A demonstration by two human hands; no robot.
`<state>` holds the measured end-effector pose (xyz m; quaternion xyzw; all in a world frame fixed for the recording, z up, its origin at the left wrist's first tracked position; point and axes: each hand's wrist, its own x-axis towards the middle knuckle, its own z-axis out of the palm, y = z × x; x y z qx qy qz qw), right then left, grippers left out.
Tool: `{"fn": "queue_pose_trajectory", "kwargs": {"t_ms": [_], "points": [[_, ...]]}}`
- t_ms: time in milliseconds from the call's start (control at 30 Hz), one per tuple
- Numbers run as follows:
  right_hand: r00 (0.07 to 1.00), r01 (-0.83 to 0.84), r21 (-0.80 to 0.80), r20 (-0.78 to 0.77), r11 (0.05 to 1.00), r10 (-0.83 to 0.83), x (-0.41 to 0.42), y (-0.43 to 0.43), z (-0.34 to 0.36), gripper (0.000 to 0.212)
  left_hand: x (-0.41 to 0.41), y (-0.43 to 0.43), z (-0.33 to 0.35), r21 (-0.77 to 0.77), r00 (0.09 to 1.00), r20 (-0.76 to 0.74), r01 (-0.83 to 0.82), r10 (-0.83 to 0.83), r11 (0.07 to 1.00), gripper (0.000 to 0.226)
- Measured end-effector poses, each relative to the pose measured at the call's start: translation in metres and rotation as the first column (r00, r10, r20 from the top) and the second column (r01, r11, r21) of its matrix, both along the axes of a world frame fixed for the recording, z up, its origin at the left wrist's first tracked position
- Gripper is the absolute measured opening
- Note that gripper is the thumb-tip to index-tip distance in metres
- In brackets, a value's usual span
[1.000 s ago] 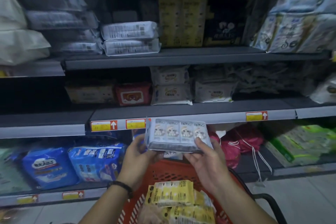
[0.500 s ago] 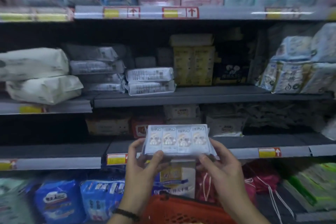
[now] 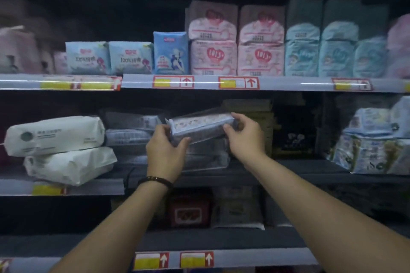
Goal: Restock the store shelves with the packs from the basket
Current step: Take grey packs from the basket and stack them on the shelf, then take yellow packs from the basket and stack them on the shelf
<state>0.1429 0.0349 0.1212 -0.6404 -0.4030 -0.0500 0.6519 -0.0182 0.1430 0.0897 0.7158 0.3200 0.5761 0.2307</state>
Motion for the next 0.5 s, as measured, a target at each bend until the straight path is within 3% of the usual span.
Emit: {"fn": "queue_pose_trajectory", "kwargs": {"t_ms": [133, 233, 400, 500], "points": [[0.998, -0.015, -0.371, 0.051, 0.929, 0.036, 0.026, 0.038, -0.002, 0.053, 0.013, 0.030, 0.005, 0.010, 0.970, -0.222, -0.096, 0.096, 0.995, 0.043], [0.991, -0.020, -0.529, 0.100, 0.848, 0.086, 0.039, 0.045, -0.003, 0.058, 0.016, 0.039, 0.005, 0.054, 0.964, -0.228, -0.130, 0.139, 0.990, 0.038], [0.976, -0.024, -0.499, 0.177, 0.866, 0.129, 0.029, 0.017, -0.008, 0.067, 0.009, 0.031, -0.003, 0.039, 0.988, -0.118, -0.094, 0.098, 0.995, 0.036], [0.951, 0.019, -0.398, 0.289, 0.917, 0.106, 0.017, -0.018, -0.027, 0.056, -0.007, 0.008, -0.023, 0.073, 0.978, -0.210, 0.002, 0.014, 0.997, 0.023]]}}
